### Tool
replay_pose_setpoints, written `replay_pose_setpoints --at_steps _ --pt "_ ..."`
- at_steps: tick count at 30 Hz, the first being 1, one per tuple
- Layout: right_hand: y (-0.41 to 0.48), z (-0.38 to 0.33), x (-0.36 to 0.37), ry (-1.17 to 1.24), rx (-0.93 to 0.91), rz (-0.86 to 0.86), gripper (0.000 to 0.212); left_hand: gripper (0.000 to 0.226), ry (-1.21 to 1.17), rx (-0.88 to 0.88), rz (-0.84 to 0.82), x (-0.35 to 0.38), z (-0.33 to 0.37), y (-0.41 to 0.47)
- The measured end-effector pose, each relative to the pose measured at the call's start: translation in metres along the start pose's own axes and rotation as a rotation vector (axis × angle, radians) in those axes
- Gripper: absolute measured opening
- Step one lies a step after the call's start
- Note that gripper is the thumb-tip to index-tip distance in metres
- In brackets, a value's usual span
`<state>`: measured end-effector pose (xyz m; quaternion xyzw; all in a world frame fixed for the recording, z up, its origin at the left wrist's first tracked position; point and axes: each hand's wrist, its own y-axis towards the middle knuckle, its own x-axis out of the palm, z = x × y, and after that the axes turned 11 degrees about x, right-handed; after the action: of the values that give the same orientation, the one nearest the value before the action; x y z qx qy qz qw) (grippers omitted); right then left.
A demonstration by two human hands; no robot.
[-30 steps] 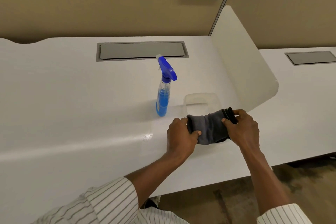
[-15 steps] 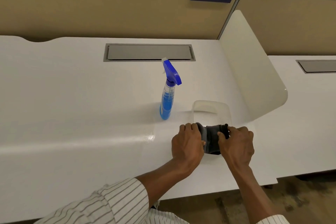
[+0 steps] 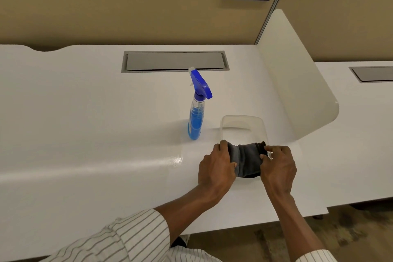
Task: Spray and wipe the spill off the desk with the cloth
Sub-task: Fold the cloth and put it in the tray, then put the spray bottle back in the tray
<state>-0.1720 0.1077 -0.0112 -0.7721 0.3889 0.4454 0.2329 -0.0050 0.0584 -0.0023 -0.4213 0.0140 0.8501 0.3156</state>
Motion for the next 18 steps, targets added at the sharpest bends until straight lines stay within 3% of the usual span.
replay_pose_setpoints --at_steps 7,12,16,18 --pt "0.007 -0.002 0.005 -0.035 -0.028 -0.002 0.024 0.076 -0.004 -0.004 0.011 0.002 -0.004 0.004" --pt "0.000 -0.033 -0.001 -0.033 -0.152 0.109 0.024 0.067 0.091 -0.042 0.158 -0.001 -0.018 -0.001" --pt "-0.005 -0.083 -0.005 0.167 -0.305 -0.011 0.030 0.049 0.149 0.041 0.327 0.002 -0.055 -0.024" --pt "-0.006 -0.107 -0.001 0.270 -0.335 -0.139 0.041 0.047 0.207 0.151 0.315 0.005 -0.076 -0.039"
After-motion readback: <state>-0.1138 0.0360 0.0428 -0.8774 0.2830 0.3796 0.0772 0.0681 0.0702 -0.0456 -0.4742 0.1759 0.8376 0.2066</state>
